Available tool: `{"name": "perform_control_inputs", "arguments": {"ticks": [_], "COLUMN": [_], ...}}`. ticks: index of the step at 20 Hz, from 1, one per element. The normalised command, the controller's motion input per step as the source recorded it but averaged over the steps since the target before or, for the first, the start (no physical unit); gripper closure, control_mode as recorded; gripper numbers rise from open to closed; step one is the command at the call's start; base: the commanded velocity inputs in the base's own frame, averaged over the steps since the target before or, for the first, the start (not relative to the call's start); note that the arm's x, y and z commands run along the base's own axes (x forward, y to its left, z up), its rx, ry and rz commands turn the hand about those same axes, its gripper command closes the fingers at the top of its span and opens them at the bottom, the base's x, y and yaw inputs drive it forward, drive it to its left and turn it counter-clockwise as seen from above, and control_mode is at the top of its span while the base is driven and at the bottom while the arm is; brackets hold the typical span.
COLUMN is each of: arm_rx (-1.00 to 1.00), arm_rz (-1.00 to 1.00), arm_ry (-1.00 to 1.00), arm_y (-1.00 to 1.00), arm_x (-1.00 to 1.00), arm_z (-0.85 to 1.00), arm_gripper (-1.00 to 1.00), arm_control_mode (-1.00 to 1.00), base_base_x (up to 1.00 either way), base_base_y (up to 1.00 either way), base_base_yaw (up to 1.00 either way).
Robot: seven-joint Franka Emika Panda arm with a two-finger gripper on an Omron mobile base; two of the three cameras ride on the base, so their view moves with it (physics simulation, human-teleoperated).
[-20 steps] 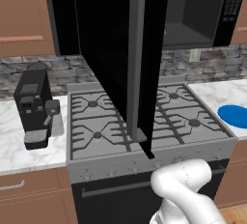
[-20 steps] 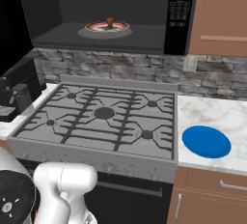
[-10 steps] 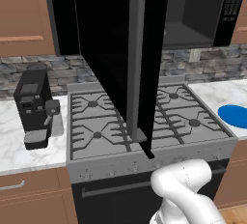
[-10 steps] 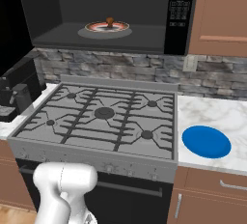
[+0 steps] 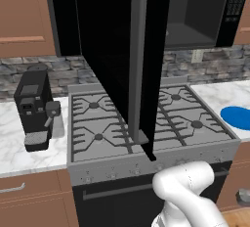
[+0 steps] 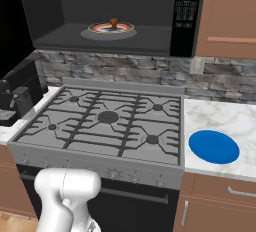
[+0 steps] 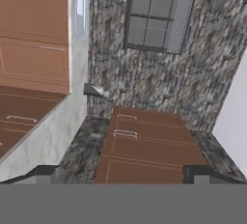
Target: Pick the chicken drumstick from the counter and place it in the microwave. Then turn on the microwave.
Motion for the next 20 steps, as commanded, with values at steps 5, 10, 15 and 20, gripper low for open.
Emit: {"name": "perform_control_inputs", "arguments": {"ticks": [5, 10, 15, 20], "arm_rx": [0.00, 0.00, 0.02, 0.04], "arm_rz": [-0.21, -0.22, -0.19, -0.20], "arm_ry": [-0.04, -0.12, -0.07, 0.00], "arm_y": [0.42, 0.37, 0.36, 0.27], "arm_x": [0.12, 0.18, 0.16, 0.33], "arm_z": [-0.04, -0.08, -0.10, -0.12], "arm_gripper": [-1.00, -1.00, -1.00, -1.00], "arm_control_mode": [-1.00, -1.00, -1.00, -1.00], "base_base_x": [0.00, 0.00, 0.00, 0.00], "base_base_y": [0.00, 0.00, 0.00, 0.00], "base_base_yaw": [0.00, 0.00, 0.00, 0.00]}}
